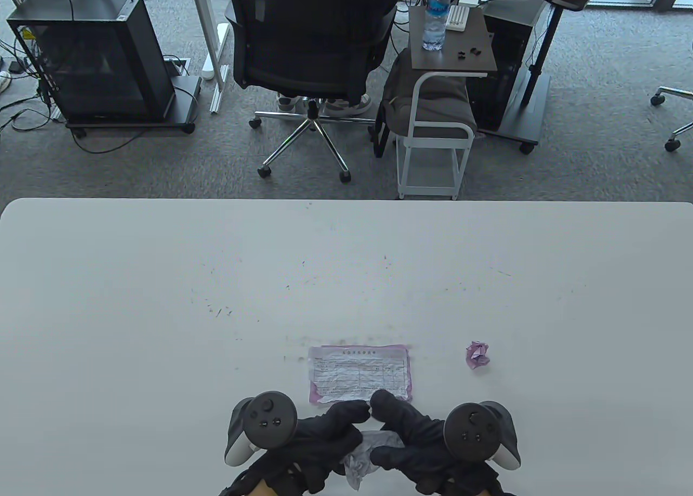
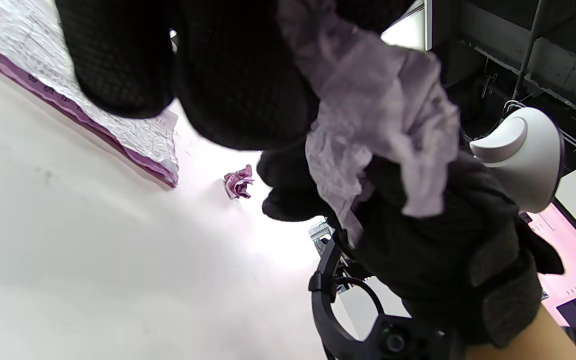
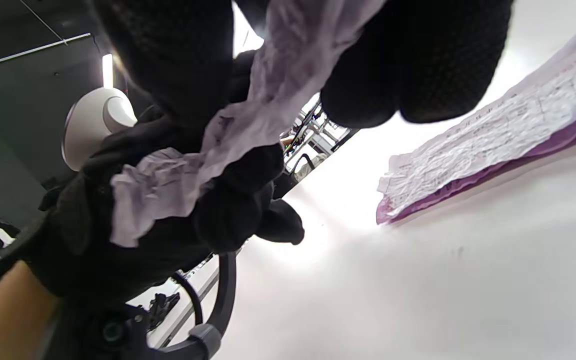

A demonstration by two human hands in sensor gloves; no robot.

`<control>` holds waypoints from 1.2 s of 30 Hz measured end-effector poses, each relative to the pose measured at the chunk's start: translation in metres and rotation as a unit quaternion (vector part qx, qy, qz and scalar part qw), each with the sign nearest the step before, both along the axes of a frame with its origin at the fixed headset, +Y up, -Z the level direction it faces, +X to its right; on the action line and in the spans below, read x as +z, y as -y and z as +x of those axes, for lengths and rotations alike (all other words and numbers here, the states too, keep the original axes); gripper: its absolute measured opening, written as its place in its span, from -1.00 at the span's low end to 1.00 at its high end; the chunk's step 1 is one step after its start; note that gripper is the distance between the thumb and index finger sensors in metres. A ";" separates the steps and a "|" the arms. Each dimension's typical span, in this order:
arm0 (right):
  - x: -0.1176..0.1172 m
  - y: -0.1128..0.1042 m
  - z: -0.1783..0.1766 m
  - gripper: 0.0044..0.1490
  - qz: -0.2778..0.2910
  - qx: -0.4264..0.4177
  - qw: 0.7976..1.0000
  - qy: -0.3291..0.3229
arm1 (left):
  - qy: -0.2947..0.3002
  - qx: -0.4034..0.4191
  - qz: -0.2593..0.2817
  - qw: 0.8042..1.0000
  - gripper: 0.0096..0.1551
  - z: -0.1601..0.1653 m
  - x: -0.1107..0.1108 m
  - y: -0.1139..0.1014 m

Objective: Flatten crumpled invoices and stack

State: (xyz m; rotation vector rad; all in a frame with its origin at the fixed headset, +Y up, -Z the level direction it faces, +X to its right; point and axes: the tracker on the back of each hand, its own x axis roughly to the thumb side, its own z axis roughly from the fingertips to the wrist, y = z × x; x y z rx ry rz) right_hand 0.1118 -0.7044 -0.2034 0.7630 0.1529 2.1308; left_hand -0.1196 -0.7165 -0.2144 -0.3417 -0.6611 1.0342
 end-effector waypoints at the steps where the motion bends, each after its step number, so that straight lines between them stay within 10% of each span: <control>1: 0.000 -0.001 -0.001 -0.17 0.009 -0.005 1.000 0.009 | 0.003 -0.001 -0.002 1.000 -0.41 -0.001 0.000 0.001; 7: 0.000 -0.005 0.009 -0.48 0.033 -0.006 0.997 0.066 | 0.068 -0.018 -0.038 0.997 -0.05 0.003 -0.001 0.003; 16: 0.000 -0.009 0.023 -0.49 0.040 -0.012 0.991 0.124 | 0.046 -0.119 -0.040 0.991 -0.52 -0.005 -0.006 0.007; 24: -0.006 0.007 0.026 -0.49 -0.012 -0.048 0.988 0.145 | -0.022 0.103 -0.099 0.989 -0.52 -0.017 -0.011 0.015; 36: -0.007 0.010 0.026 -0.49 -0.016 -0.046 0.986 0.162 | -0.120 0.045 0.010 0.992 -0.47 -0.020 -0.006 0.001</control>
